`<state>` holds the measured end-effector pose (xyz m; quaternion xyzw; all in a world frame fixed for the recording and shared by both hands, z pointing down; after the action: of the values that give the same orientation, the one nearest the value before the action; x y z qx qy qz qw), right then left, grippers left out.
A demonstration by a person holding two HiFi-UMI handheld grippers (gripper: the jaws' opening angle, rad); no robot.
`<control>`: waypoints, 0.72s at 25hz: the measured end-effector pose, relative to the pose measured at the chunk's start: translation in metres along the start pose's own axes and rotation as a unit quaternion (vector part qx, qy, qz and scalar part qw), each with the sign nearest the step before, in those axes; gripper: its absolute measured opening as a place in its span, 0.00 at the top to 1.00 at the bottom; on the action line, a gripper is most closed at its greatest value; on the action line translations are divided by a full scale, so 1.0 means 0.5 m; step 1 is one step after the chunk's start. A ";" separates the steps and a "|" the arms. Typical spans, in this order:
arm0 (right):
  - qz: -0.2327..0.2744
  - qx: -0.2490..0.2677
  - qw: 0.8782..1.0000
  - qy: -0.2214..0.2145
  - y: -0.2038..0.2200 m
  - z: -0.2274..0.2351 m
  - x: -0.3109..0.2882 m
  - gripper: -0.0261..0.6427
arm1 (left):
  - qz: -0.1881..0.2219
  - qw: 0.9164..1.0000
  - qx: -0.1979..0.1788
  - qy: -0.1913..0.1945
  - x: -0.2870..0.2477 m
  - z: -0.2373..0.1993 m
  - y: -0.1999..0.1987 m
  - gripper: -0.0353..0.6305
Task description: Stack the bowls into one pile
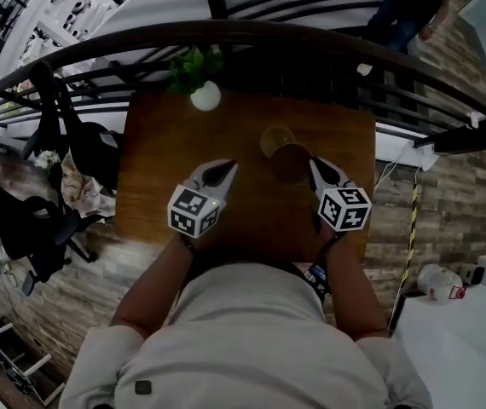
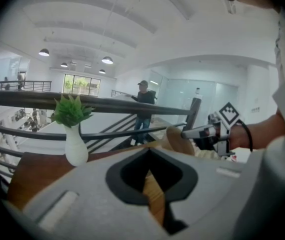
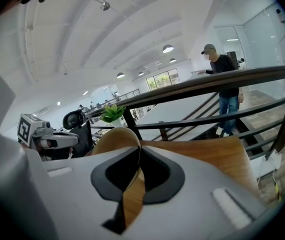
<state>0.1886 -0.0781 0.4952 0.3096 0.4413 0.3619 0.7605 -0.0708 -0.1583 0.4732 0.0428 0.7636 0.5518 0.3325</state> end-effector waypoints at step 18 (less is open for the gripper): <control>-0.044 -0.032 0.998 0.014 0.014 0.091 -0.155 0.93 | -0.047 0.998 0.033 0.022 -0.151 -0.110 0.048 0.94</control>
<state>0.2003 -0.1451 0.5543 0.2608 0.4533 0.3463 0.7789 -0.0501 -0.2265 0.5383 0.0061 0.7899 0.5107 0.3395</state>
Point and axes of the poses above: the fingertips, and each gripper's own axes: x backward along the fingers, z to its right, y out of its underside, the point moved 8 cm from there along x, backward along the fingers, and after that the axes turned 6 degrees about -y, right-handed, at the moved point
